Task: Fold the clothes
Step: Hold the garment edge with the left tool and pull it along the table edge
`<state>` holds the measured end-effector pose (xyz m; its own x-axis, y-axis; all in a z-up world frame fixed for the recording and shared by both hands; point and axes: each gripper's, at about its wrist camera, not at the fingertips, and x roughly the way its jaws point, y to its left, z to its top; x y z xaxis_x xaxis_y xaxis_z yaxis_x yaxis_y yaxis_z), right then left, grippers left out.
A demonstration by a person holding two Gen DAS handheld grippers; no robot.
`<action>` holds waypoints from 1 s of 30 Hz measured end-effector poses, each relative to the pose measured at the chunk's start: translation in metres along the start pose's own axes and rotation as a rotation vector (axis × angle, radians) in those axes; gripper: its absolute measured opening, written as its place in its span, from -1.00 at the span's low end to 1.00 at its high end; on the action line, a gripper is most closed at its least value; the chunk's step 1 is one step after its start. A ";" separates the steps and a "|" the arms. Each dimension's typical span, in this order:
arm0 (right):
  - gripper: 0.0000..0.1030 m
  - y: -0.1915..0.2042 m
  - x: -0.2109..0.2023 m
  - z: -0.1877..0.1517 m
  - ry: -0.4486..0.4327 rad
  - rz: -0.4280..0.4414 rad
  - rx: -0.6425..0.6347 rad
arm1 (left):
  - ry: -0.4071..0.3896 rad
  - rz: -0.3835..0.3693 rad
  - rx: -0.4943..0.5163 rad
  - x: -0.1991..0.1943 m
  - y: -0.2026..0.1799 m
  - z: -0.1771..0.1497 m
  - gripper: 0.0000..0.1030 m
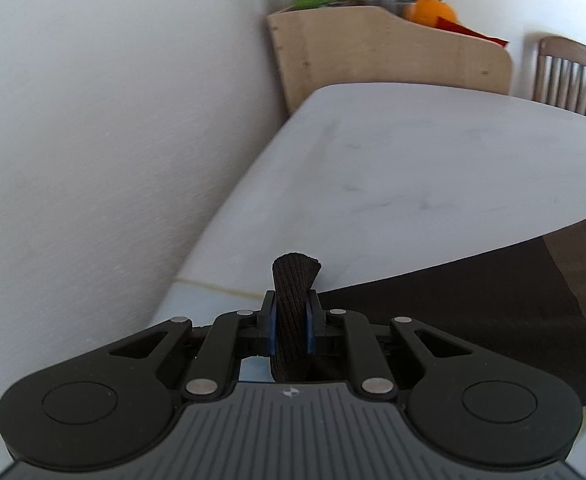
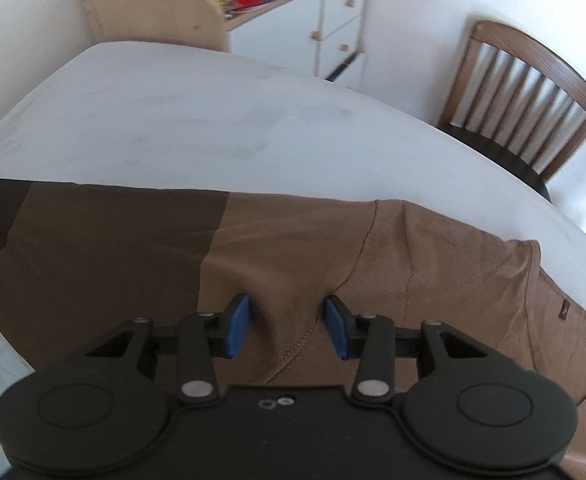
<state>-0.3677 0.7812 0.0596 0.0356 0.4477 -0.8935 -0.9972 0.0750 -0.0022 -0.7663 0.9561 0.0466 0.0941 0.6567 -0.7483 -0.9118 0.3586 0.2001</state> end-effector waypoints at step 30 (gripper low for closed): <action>1.00 0.093 -0.010 -0.011 0.069 0.011 -0.197 | 0.019 -0.117 -0.349 -0.033 0.112 -0.020 -0.47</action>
<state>-0.4612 0.7743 0.0635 0.0270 0.3852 -0.9225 -0.9914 -0.1082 -0.0741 -0.8800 0.9613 0.0813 0.2010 0.6108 -0.7659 -0.9771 0.1802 -0.1128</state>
